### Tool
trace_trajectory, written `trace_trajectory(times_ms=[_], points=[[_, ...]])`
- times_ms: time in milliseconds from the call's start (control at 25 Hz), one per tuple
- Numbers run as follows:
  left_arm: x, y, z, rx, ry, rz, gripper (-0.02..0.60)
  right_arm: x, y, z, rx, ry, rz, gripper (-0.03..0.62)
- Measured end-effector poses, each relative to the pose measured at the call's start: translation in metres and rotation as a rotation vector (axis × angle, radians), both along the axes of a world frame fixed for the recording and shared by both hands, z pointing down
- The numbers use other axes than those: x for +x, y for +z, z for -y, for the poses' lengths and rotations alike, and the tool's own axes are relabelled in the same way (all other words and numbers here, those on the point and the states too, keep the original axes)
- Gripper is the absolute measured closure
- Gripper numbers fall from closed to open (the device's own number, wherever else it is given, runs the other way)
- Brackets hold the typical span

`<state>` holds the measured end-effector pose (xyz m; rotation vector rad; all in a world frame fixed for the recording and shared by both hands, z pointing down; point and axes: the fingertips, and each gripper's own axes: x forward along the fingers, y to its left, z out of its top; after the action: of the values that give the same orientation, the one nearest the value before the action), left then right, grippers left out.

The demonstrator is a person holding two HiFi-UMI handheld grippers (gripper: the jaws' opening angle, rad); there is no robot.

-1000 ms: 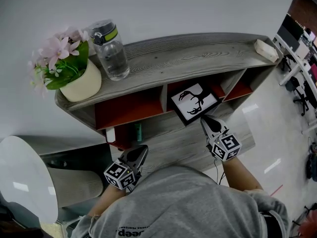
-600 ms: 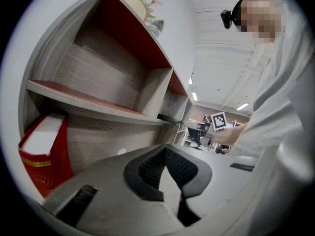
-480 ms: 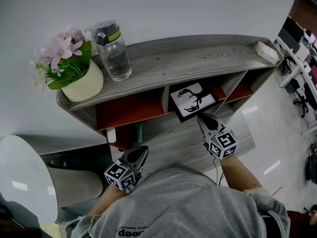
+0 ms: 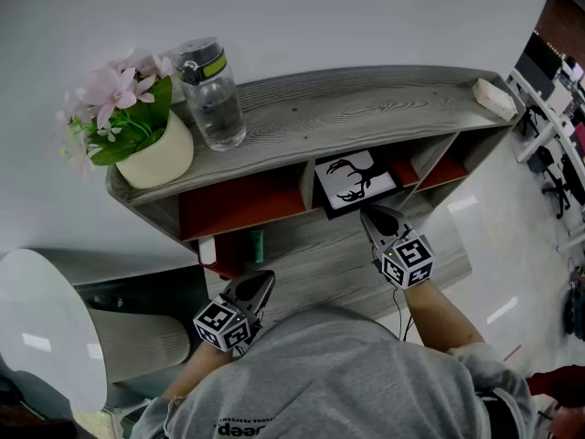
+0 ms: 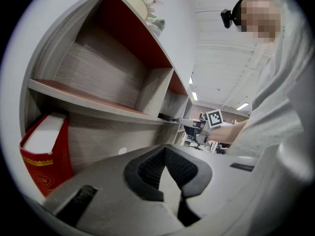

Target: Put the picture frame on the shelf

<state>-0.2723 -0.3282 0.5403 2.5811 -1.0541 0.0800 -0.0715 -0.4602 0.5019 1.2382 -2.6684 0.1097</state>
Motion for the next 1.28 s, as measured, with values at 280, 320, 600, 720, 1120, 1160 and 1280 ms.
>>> trace_trajectory(times_ms=[280, 320, 600, 720, 1120, 1160, 1280], points=[[-0.002, 0.000, 0.001, 0.002, -0.002, -0.002, 0.572, -0.007, 0.000, 0.007, -0.008, -0.001, -0.003, 0.580], [-0.002, 0.000, 0.001, 0.001, -0.003, -0.003, 0.572, -0.007, 0.000, 0.008, -0.009, -0.002, -0.004, 0.580], [-0.003, 0.001, 0.003, -0.002, -0.003, -0.006, 0.572, -0.006, 0.000, 0.010, -0.014, 0.009, -0.002, 0.597], [-0.002, 0.001, 0.004, -0.005, -0.001, -0.009, 0.571, -0.006, -0.001, 0.010, -0.016, 0.014, -0.001, 0.603], [0.004, 0.003, 0.006, -0.007, 0.018, -0.013, 0.572, -0.005, -0.002, 0.012, -0.033, 0.028, 0.008, 0.593], [0.004, 0.003, 0.006, -0.007, 0.020, -0.014, 0.572, -0.005, -0.002, 0.012, -0.035, 0.029, 0.008, 0.592], [0.006, 0.002, 0.006, -0.003, 0.027, -0.018, 0.572, -0.004, -0.001, 0.012, -0.045, 0.035, 0.008, 0.591]])
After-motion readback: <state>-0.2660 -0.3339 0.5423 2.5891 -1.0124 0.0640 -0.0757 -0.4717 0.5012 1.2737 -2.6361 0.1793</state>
